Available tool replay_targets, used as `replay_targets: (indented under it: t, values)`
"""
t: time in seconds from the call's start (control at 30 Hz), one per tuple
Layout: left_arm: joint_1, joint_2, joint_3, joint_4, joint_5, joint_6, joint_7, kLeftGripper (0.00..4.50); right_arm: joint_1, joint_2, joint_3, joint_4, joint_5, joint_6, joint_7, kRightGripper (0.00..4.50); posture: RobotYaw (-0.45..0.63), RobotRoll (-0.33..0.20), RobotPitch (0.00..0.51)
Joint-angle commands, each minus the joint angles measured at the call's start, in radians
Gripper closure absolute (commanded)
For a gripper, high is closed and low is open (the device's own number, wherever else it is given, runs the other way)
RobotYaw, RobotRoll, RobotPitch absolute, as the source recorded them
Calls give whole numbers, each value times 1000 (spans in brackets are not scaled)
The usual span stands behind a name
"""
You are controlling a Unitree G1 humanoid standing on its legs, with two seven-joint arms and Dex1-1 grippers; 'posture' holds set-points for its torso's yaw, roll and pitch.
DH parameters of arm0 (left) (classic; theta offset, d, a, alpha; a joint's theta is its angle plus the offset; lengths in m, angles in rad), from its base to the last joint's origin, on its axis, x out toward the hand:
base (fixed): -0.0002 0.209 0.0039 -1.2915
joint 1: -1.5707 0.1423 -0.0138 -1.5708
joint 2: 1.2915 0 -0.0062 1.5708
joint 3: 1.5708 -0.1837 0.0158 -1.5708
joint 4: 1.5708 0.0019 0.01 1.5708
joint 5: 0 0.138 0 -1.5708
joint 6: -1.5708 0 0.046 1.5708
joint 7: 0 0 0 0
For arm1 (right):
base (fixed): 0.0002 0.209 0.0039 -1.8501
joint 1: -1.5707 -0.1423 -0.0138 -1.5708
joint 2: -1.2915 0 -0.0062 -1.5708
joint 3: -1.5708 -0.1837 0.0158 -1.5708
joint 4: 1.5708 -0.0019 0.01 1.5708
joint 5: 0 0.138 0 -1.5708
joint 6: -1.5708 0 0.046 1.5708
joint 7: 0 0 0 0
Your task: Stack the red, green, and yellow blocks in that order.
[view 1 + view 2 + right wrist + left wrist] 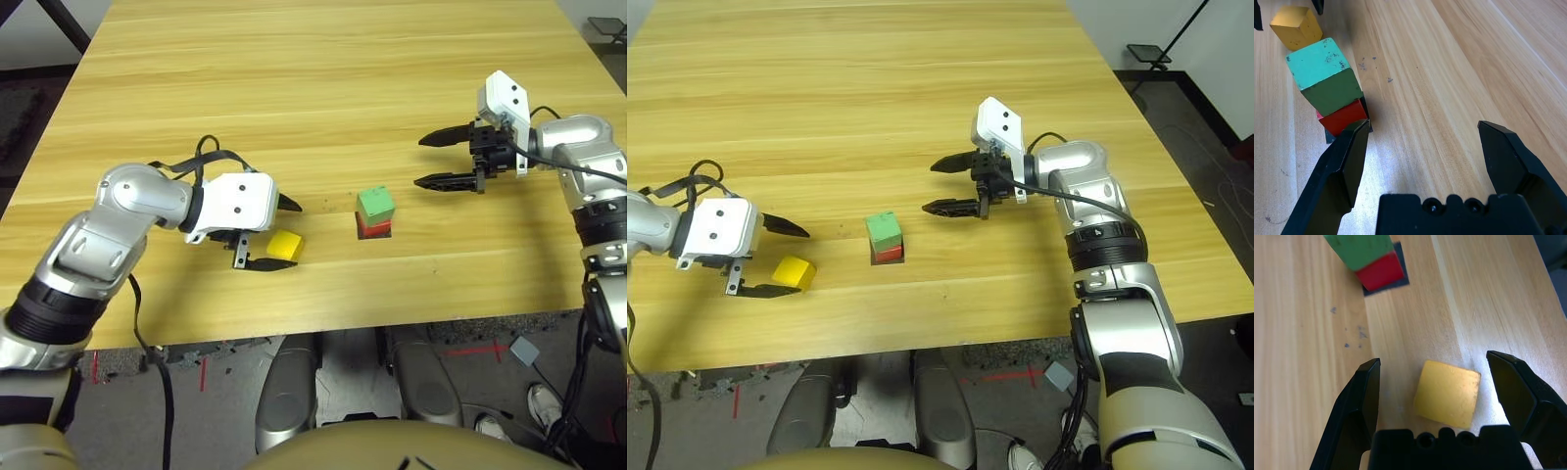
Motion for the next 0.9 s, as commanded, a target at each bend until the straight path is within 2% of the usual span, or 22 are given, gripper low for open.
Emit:
replay_targets:
  t: [0.03, 0.2, 0.23, 0.3, 0.47, 0.53, 0.7, 0.9]
  values:
    - [24, 2, -24, 30, 34, -49, -19, 58, 15, -14, -11, -27, 16, 17, 6, 0, 265, -41, 219]
    - [58, 5, -32, 77, 78, -107, -32, 58, 20, -15, -13, -44, 20, 33, 5, 0, 267, -42, 217]
    - [60, 1, -32, 84, 82, -116, -31, 231, 20, -14, -13, -46, 20, 35, 5, 0, 268, -42, 217]
    - [63, -7, -29, 96, 88, -121, -25, 696, 19, -12, -12, -48, 21, 38, 3, 0, 269, -41, 217]
    - [47, -42, -17, 74, 64, -63, -6, 2471, 17, -8, -7, -47, 24, 37, -2, 0, 274, -39, 214]
    - [32, -56, -8, 51, 53, -9, 9, 2549, 17, -8, -6, -44, 25, 35, -3, 0, 274, -39, 214]
    - [-60, -40, 14, -41, -7, 259, 24, 2549, 18, -3, -5, -38, 26, 30, -10, 0, 281, -33, 211]
    - [-264, -4, 25, -81, -66, 528, 34, 2549, 24, -4, -4, -26, 26, 20, -12, 0, 295, -23, 206]
